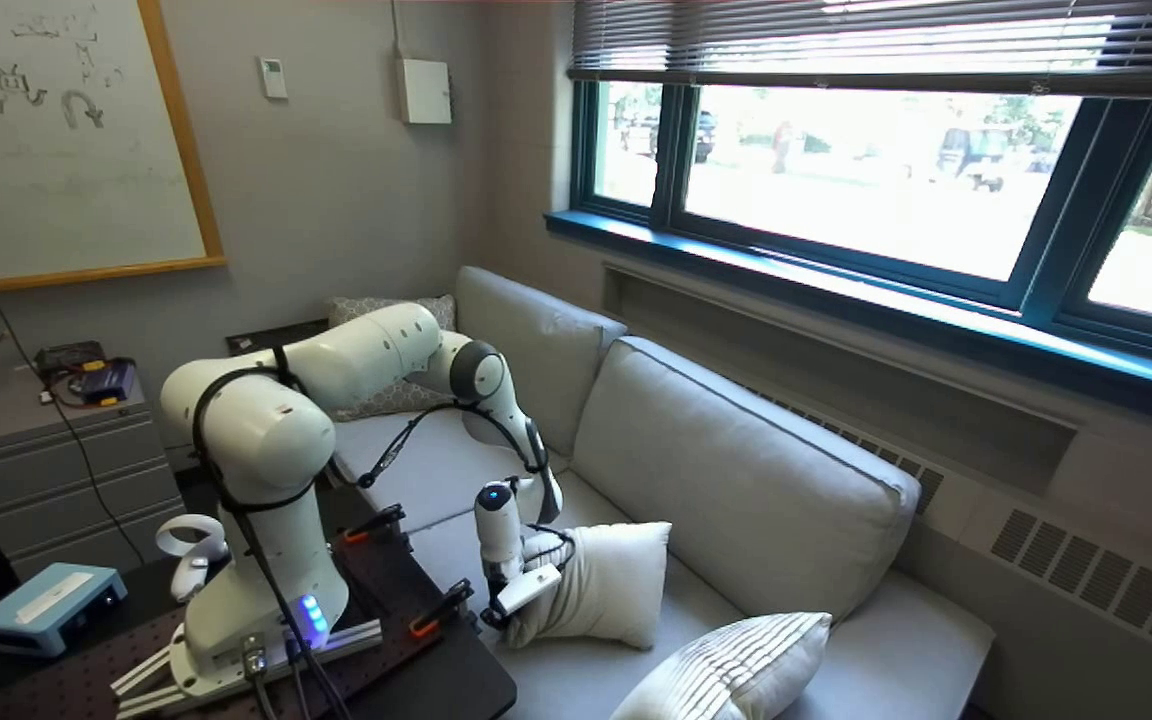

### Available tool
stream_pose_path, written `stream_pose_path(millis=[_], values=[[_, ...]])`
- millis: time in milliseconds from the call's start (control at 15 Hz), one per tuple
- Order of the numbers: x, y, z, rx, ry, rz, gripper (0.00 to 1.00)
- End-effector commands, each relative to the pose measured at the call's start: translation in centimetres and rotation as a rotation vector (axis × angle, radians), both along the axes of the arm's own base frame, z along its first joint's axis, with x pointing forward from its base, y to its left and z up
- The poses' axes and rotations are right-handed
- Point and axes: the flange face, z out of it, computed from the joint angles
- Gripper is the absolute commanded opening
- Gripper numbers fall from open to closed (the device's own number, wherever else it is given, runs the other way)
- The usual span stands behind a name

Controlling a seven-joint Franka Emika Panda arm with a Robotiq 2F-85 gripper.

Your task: Move the cushions to the right shoulder of the couch

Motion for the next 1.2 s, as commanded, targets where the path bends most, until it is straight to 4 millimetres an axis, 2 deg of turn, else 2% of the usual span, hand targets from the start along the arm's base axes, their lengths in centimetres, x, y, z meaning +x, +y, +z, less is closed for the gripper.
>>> stream_pose_path(millis=[0, 200, 267, 533, 600, 733, 867, 1000, 1133], values=[[-3.1, -2.1, -1.1, -0.006, 0.160, -0.014, 0.07], [-3.1, -6.5, 0.3, -0.139, 0.185, -0.080, 0.07], [-4.6, -8.7, 0.9, -0.168, 0.183, -0.106, 0.07], [-7.1, -15.7, 1.4, -0.266, 0.234, -0.180, 0.06], [-7.7, -17.1, 3.4, -0.278, 0.243, -0.206, 0.07], [-9.2, -19.6, 3.9, -0.295, 0.263, -0.258, 0.07], [-10.9, -21.0, 2.9, -0.291, 0.278, -0.318, 0.07], [-11.6, -21.4, 3.7, -0.276, 0.296, -0.370, 0.06], [-12.9, -21.2, 2.8, -0.266, 0.303, -0.410, 0.04]])
